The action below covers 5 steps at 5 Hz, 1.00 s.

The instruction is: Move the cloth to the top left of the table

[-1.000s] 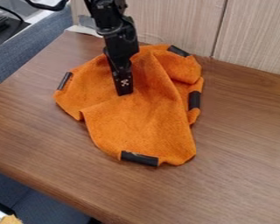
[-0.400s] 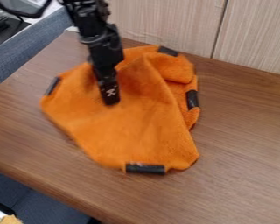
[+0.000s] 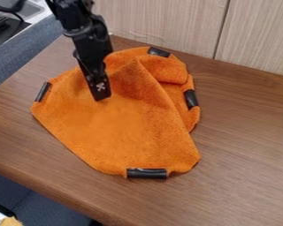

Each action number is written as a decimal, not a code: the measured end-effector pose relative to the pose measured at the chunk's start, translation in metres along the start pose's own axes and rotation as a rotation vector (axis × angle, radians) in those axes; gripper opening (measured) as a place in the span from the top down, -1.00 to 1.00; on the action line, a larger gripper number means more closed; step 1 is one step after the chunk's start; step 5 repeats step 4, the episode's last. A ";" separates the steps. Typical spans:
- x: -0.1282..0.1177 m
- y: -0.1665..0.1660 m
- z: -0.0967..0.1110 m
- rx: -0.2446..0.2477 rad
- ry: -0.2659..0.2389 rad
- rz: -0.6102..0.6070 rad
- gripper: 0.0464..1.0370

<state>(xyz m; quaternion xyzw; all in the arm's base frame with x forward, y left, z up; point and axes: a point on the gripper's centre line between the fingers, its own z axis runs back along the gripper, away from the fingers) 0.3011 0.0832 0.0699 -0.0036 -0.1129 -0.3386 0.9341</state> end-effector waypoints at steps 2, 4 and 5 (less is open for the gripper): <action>0.004 0.000 0.026 0.047 -0.046 -0.003 -0.92; 0.007 -0.001 0.039 0.074 -0.067 -0.014 -0.92; 0.007 -0.001 0.039 0.074 -0.067 -0.014 -0.92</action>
